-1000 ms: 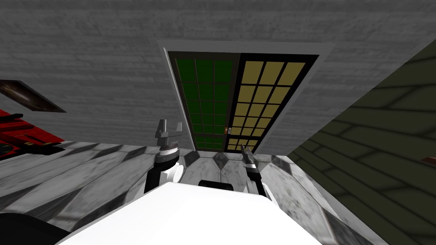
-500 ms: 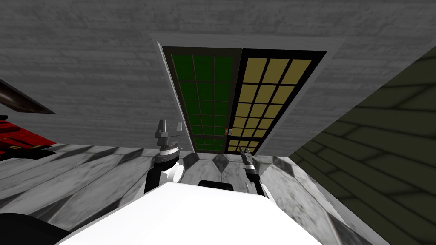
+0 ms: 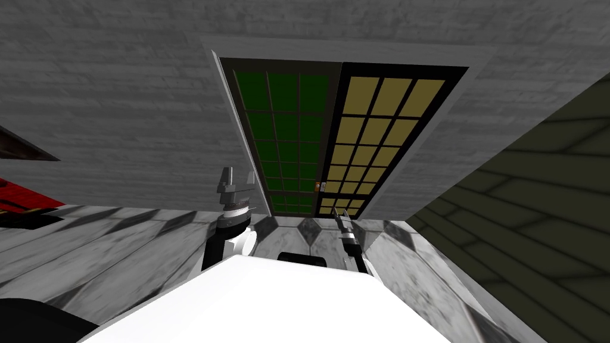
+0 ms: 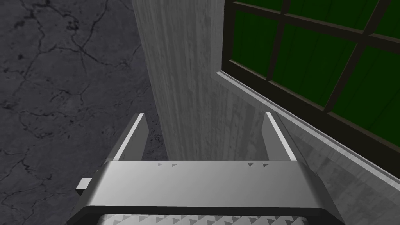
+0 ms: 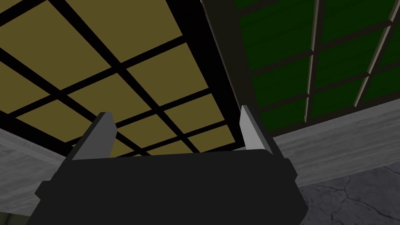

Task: Pull the door open

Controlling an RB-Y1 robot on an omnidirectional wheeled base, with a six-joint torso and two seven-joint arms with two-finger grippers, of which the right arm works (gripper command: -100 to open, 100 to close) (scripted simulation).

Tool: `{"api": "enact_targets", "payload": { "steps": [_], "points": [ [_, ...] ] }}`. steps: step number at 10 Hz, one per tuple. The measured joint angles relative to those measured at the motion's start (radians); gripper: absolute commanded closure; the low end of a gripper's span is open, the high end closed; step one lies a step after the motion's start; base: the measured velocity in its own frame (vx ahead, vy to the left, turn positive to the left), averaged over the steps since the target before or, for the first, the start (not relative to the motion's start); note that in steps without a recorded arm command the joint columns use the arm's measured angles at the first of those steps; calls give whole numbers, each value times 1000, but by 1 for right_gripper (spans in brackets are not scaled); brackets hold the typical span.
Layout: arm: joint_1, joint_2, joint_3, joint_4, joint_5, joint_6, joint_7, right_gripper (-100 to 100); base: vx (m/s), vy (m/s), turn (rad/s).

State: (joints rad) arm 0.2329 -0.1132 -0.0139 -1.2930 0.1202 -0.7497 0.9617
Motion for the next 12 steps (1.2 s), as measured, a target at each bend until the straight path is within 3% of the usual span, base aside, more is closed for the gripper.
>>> {"api": "enact_targets", "payload": {
  "steps": [12],
  "points": [
    [-74,1,2,259,37,-40,228,-100,127,24,-22]
  ]
}}
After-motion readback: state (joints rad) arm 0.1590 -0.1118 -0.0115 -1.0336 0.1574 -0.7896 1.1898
